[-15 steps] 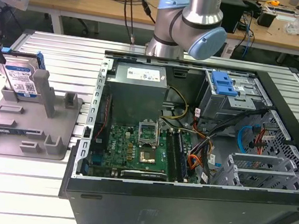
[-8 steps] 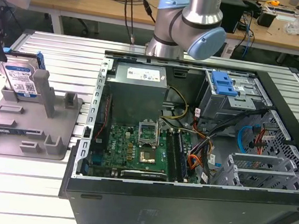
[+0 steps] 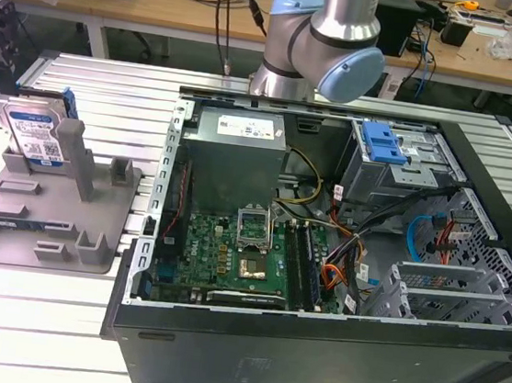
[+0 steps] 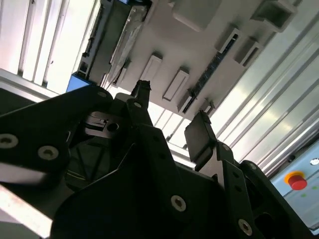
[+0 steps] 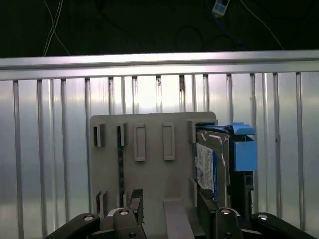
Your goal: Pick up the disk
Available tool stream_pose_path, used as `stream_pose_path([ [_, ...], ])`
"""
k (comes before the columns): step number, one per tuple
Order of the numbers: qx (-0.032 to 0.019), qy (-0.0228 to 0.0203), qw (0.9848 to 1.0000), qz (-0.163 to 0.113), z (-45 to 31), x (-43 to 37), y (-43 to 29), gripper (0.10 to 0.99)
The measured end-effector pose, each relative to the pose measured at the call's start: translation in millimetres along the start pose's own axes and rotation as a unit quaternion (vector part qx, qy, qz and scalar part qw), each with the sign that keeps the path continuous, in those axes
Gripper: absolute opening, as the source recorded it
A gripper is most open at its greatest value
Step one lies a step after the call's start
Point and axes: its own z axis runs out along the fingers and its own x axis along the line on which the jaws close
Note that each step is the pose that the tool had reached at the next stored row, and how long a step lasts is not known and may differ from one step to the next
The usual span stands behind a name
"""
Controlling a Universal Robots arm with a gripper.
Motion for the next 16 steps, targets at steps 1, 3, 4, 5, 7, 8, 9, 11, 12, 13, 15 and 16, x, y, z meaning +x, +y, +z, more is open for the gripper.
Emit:
stream_pose_path([
  [1, 0.0000, 0.0002, 1.0000, -0.003, 0.0, -2.5, 0.0, 0.557],
  [3, 0.0001, 0.0010, 0.9999, -0.011, 0.1, -12.3, 0.3, 0.557],
  [4, 0.0001, 0.0014, 0.9999, -0.015, 0.2, -18.3, 0.4, 0.557],
  [5, 0.0001, 0.0020, 0.9998, -0.019, 0.2, -26.7, 0.5, 0.557],
  [7, 0.0001, 0.0024, 0.9997, -0.022, 0.3, -33.2, 0.7, 0.557],
  [8, 0.0002, 0.0026, 0.9997, -0.024, 0.4, -36.9, 0.7, 0.557],
  [9, 0.0002, 0.0028, 0.9997, -0.026, 0.5, -39.7, 0.7, 0.557],
  [11, 0.0003, 0.0035, 0.9995, -0.031, 0.6, -48.1, 1.0, 0.557],
  [12, 0.0005, 0.0039, 0.9993, -0.036, 0.8, -54.8, 1.0, 0.557],
  [13, 0.0006, 0.0042, 0.9993, -0.038, 0.9, -58.1, 1.1, 0.557],
  [15, 0.0006, 0.0044, 0.9992, -0.041, 1.2, -66.4, 2.6, 0.557],
  [16, 0.0008, 0.0045, 0.9992, -0.041, 1.8, -69.2, 8.0, 0.557],
])
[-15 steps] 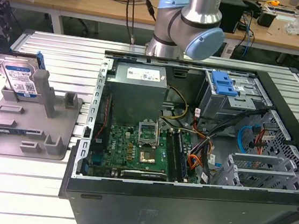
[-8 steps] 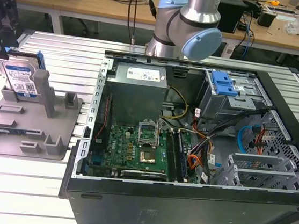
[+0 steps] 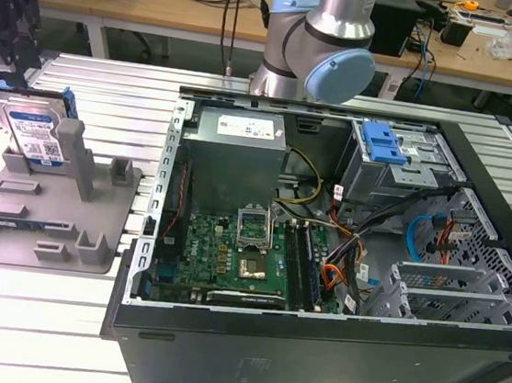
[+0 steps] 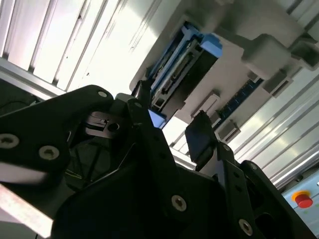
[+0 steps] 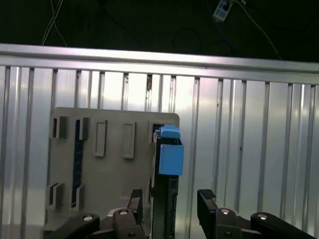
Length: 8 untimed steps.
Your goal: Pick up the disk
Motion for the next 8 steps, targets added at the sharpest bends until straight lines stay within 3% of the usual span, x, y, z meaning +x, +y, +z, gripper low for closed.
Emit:
stream_pose_path([
  [5, 0.0019, 0.0011, 1.0000, 0.000, 2.4, -3.0, 22.9, 0.557],
  [8, 0.0018, 0.0015, 1.0000, 0.000, 2.4, -2.9, 23.0, 0.557],
])
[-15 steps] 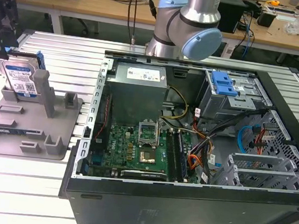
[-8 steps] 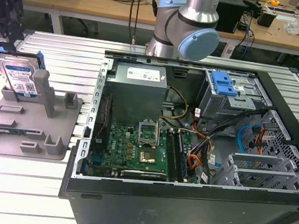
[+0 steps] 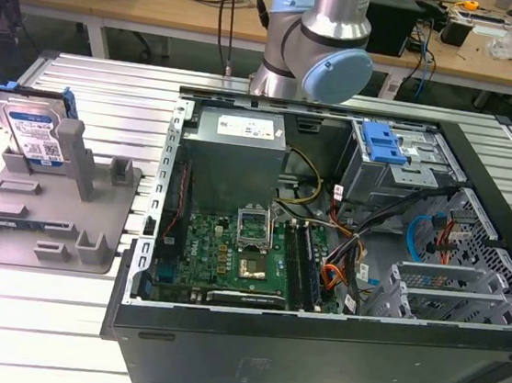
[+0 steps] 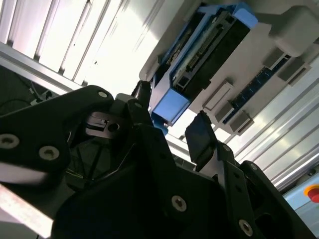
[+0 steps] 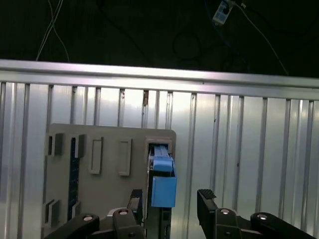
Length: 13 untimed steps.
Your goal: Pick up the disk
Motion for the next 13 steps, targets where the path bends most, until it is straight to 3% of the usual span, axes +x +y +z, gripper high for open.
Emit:
stream_pose_path([
  [3, -0.0001, 0.0001, 1.0000, 0.000, 0.0, 0.6, 0.2, 0.557],
  [7, -0.0008, 0.0001, 1.0000, 0.000, 4.0, 8.3, 0.5, 0.557],
  [13, -0.0011, 0.0001, 1.0000, 0.000, 11.2, 9.0, 0.4, 0.557],
])
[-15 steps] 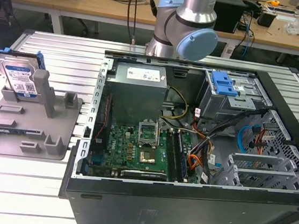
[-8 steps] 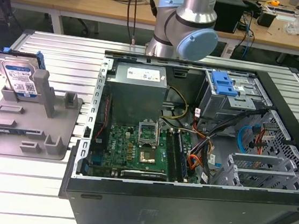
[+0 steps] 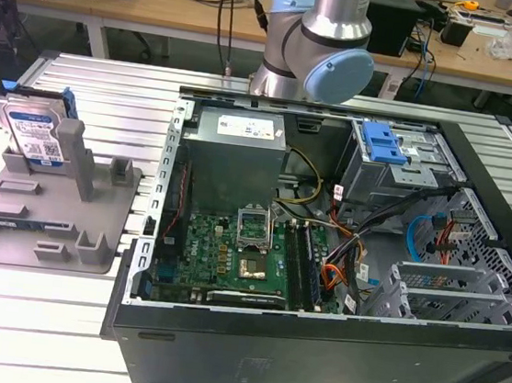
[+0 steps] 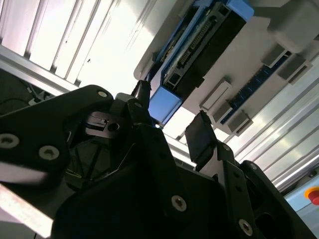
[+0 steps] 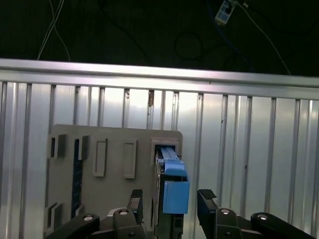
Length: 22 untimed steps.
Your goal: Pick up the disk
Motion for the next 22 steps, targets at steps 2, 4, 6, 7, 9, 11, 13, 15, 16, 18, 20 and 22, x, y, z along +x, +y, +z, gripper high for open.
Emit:
stream_pose_path([
  [2, -0.0001, 0.0000, 1.0000, 0.000, 2.2, 0.1, 0.0, 0.557],
  [4, -0.0002, 0.0000, 1.0000, 0.000, 4.4, 0.1, -0.1, 0.557],
  [6, -0.0003, 0.0000, 1.0000, 0.000, 6.5, 0.1, -0.1, 0.557],
  [7, -0.0003, 0.0000, 1.0000, 0.000, 7.8, 0.1, -0.1, 0.557],
  [9, -0.0003, 0.0000, 1.0000, 0.001, 8.8, 0.1, -0.2, 0.557],
  [11, -0.0004, -0.0001, 1.0000, 0.005, 9.7, 0.0, -0.2, 0.557],
  [13, -0.0005, -0.0002, 1.0000, 0.010, 10.5, 0.0, -0.2, 0.557],
  [15, -0.0005, -0.0003, 0.9999, 0.016, 11.2, 0.0, -0.3, 0.557],
  [16, -0.0005, -0.0004, 0.9998, 0.018, 11.6, 0.0, -0.3, 0.557],
  [18, -0.0005, -0.0004, 0.9998, 0.020, 13.2, 0.0, -0.3, 0.557],
  [20, -0.0006, -0.0004, 0.9998, 0.021, 14.7, 0.0, -0.3, 0.557],
  [22, -0.0006, -0.0004, 0.9998, 0.021, 16.4, -0.1, -0.3, 0.557],
])
